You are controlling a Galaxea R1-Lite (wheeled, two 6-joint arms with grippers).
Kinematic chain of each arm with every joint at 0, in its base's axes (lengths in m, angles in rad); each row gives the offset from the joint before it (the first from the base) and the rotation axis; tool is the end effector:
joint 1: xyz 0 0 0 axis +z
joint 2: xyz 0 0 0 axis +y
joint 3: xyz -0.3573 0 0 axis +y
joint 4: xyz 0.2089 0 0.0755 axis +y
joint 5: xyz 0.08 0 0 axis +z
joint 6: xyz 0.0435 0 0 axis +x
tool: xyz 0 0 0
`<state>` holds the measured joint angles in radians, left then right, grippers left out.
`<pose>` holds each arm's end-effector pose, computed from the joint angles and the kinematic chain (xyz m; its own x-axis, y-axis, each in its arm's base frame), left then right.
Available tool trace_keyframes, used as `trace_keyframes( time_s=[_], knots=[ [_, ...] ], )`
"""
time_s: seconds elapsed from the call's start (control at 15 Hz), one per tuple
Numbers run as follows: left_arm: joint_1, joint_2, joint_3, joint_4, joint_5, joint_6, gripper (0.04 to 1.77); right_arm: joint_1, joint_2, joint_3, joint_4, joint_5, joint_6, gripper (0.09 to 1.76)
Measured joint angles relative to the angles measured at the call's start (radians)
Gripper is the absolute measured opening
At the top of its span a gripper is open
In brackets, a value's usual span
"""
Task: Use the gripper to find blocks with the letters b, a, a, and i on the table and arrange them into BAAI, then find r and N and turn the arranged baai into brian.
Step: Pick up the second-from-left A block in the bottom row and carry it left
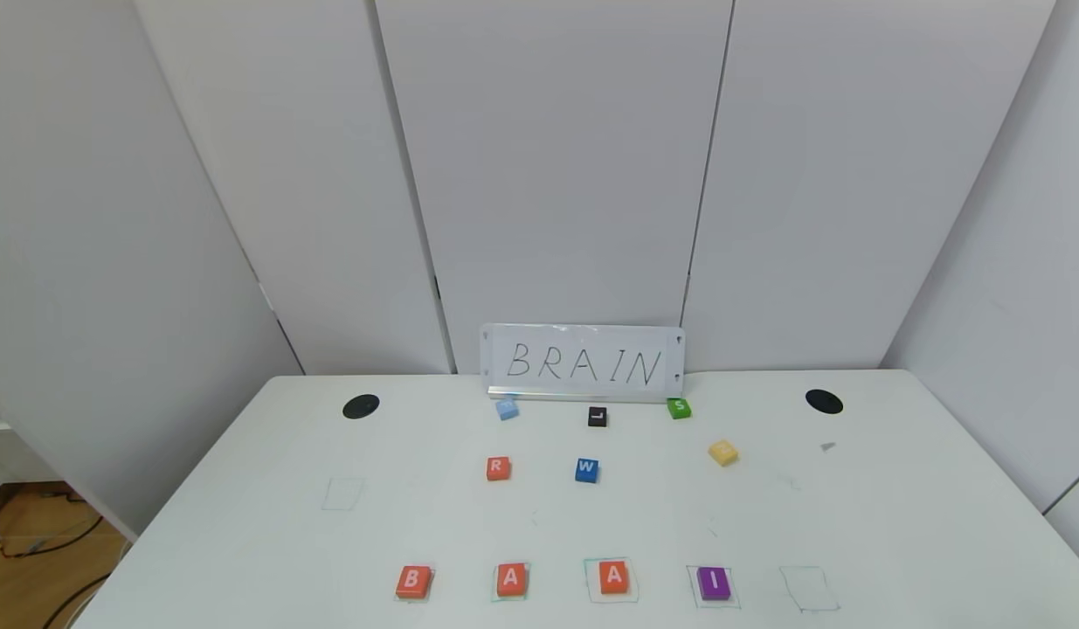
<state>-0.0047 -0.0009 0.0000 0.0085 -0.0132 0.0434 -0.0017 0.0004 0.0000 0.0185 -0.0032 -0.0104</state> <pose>-0.0250 -0.0005 0.0744 0.9998 -0.0179 -0.0076 0.0182 0.9989 0.0433 -0.0249 -0.0001 0.0732 0.9998 -0.0049 -0.0189 0.0047 0.9999 -0.0105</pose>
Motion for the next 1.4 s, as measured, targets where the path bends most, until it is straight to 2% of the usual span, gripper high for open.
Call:
trace_keyframes(
  time_s=[1.4],
  knots=[
    [0.000,0.000,0.000,0.000,0.006,-0.009,1.72,0.000,0.000,0.000,-0.001,-0.001,0.003,1.71]
  ],
)
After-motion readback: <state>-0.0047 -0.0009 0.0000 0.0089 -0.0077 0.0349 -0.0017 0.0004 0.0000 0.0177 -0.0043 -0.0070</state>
